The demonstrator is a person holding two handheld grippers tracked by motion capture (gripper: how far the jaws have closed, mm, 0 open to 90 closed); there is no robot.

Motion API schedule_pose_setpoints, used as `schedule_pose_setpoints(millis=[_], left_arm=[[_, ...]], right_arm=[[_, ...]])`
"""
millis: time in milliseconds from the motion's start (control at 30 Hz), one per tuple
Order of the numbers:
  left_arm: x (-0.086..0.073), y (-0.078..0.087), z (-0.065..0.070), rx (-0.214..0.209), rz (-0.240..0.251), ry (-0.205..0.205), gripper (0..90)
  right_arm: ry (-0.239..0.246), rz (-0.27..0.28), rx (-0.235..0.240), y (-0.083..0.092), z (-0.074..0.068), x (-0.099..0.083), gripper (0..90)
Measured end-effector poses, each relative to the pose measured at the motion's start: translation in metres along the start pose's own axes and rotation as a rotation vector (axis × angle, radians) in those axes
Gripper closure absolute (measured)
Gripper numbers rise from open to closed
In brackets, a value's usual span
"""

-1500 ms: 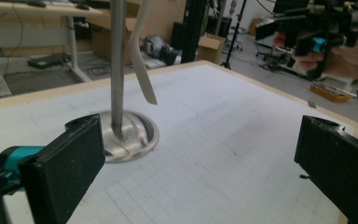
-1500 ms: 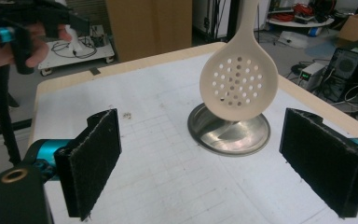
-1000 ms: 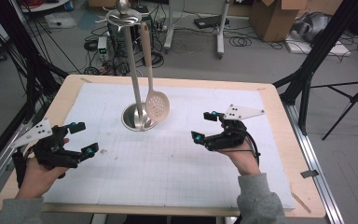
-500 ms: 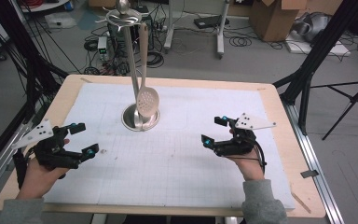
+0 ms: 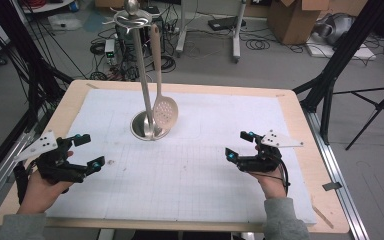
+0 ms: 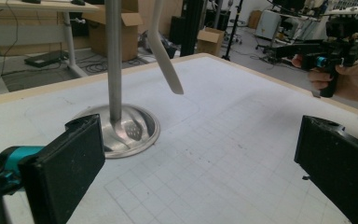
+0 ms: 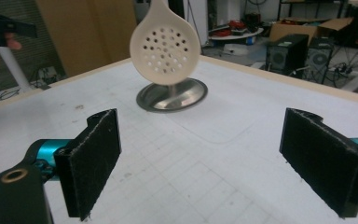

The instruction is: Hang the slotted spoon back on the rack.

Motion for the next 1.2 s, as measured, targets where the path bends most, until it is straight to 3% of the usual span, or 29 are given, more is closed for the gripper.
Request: schedule_pose_setpoints(millis=[267,367,767,900,1200], left_arm=[[-0.006,0.004,-0.007,0.030,-0.001,0.000,2.0],[-0.008,0.007,-0.012,0.047,-0.007,0.003,2.0],[-0.013,0.015,-0.020,0.084,-0.003,0.013,2.0],[-0.014,0.016,-0.021,0.094,-0.003,0.013,2.0],[-0.019,0.021,-0.023,0.118,-0.010,0.015,2.0]], right_arm=[[-0.001,-0.017,-0.057,0.010,0.007,-0.014,11.4],[-0.011,0.004,-0.099,0.017,0.011,-0.017,11.0],[-0.038,0.028,-0.141,0.033,0.016,-0.023,11.0],[-0.056,0.044,-0.189,0.045,0.022,-0.027,11.0],[-0.067,0.045,-0.230,0.056,0.028,-0.035,10.9]])
Point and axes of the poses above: each handheld gripper's, and its own axes: y roughly backward along the jaws, x roughly out of its top, z roughly to its right, the point moved 6 cm from there along -y, roughly forward along the jaws, and after that the axes turned 8 degrees about x, right-handed, at the moved point
